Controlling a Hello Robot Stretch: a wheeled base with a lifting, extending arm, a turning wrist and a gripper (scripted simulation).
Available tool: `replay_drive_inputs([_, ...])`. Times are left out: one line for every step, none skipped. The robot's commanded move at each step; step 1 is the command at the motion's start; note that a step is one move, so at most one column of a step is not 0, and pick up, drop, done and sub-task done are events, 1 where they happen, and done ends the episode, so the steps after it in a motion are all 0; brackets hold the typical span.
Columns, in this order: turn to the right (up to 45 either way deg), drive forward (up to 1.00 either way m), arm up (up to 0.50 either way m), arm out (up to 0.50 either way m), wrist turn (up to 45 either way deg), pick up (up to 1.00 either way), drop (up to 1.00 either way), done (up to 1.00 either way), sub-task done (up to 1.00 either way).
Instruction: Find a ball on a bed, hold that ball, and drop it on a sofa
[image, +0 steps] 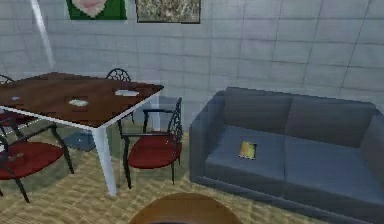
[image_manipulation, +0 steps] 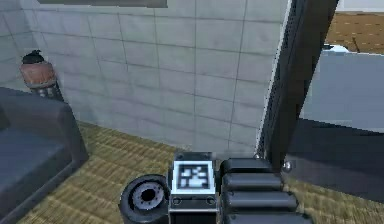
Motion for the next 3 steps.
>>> replay_drive_inputs([39.0, 0.00, 0.00, 0.00, 0.0, 0.00, 0.00, 0.00, 0.00])
replay_drive_inputs([0.0, 0.85, 0.00, 0.00, 0.0, 0.00, 0.00, 0.00, 0.00])
replay_drive_inputs([-45.0, 0.00, 0.00, 0.00, 0.0, 0.00, 0.00, 0.00, 0.00])
